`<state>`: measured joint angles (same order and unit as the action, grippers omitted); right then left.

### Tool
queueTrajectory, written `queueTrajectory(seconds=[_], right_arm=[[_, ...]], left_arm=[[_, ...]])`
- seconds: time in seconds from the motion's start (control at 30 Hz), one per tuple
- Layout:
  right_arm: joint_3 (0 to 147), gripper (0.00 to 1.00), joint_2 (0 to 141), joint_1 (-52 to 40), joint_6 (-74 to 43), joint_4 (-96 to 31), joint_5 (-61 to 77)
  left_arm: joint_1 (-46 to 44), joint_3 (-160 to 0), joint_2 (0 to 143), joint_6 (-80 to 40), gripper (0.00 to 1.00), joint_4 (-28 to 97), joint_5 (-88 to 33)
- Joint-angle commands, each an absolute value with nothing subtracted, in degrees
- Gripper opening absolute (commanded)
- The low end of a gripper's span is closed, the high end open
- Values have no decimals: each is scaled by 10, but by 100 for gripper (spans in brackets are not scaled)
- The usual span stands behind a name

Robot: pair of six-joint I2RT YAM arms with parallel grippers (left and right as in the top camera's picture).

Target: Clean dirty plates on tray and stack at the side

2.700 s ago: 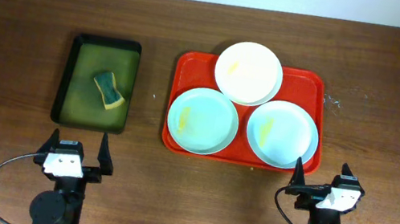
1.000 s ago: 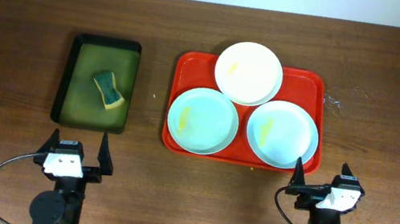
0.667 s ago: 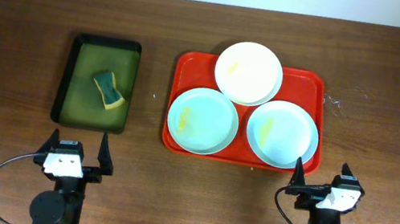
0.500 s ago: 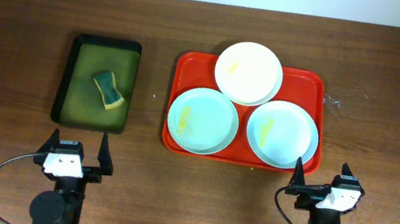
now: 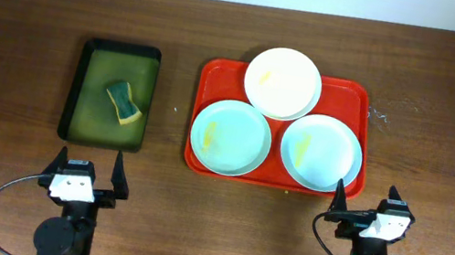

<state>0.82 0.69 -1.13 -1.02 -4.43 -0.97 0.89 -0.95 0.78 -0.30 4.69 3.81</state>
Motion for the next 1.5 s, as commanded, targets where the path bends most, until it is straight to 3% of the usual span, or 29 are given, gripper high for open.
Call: queueTrajectory(seconds=[0.0,0.53,0.6,0.67,0.7,0.83,0.9,1.0,1.13,1.27,1.37,1.47], right_arm=[[3,98,4,-15,-6,-46,-7],[3,99,4,-15,-6,-46,-7],[3,98,4,-15,-6,-46,-7],[3,98,4,-15,-6,-46,-7],[3,98,4,-15,-6,-46,-7],[3,98,4,-15,-6,-46,-7],[3,98,4,-15,-6,-46,-7],[3,98,4,-15,-6,-46,-7],[3,98,4,-15,-6,-46,-7],[3,98,4,-15,-6,-46,-7],[3,98,4,-15,-6,-46,-7],[3,98,4,-15,-6,-46,-7]], left_arm=[[12,-5,4,-8,99,46,32],[12,-5,4,-8,99,46,32],[11,-5,4,-53,99,12,-91],[11,-5,4,-204,99,-48,-470],[11,-5,4,-227,99,-84,-529],[12,-6,4,-278,100,-329,-561],[12,-18,4,-278,99,-383,-515],[12,-100,21,-212,99,-249,-354],[12,-359,194,-25,99,125,-201],[12,-606,421,69,99,303,-240],[13,-725,557,-3,99,382,-136],[13,-869,730,-6,99,491,-135]])
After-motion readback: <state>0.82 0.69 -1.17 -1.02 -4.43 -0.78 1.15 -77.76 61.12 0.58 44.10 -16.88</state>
